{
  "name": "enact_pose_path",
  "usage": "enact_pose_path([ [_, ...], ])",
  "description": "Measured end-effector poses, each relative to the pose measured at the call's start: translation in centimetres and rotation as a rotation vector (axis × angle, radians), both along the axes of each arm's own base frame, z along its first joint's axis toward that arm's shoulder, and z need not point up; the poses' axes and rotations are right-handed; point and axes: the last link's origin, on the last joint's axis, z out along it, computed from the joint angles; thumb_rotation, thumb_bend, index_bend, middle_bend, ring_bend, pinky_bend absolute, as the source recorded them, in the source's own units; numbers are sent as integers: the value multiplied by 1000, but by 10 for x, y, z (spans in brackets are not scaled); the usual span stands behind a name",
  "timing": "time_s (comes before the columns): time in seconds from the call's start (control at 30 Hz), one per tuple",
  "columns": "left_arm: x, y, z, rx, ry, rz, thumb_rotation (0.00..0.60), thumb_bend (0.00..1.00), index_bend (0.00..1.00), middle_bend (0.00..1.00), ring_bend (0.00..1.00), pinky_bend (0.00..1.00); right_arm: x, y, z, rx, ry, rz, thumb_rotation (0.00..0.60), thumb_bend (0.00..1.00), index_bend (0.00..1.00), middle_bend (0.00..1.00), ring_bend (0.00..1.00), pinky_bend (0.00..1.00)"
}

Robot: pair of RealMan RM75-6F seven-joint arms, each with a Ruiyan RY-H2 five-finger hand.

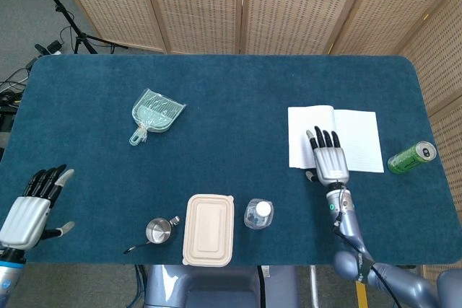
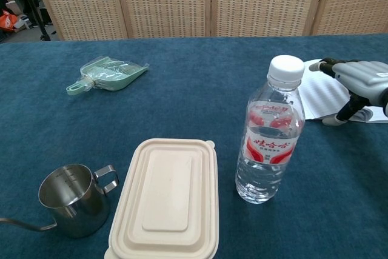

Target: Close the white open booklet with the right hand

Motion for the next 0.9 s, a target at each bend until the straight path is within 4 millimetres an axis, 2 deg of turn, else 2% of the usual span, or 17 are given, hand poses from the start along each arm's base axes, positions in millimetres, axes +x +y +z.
enact_pose_path([
  [0.9, 2, -2, -4, -22, -1, -13, 600, 101, 0, 0, 0, 0, -16, -17, -5, -6, 16, -36, 600, 234, 0, 0, 0, 0],
])
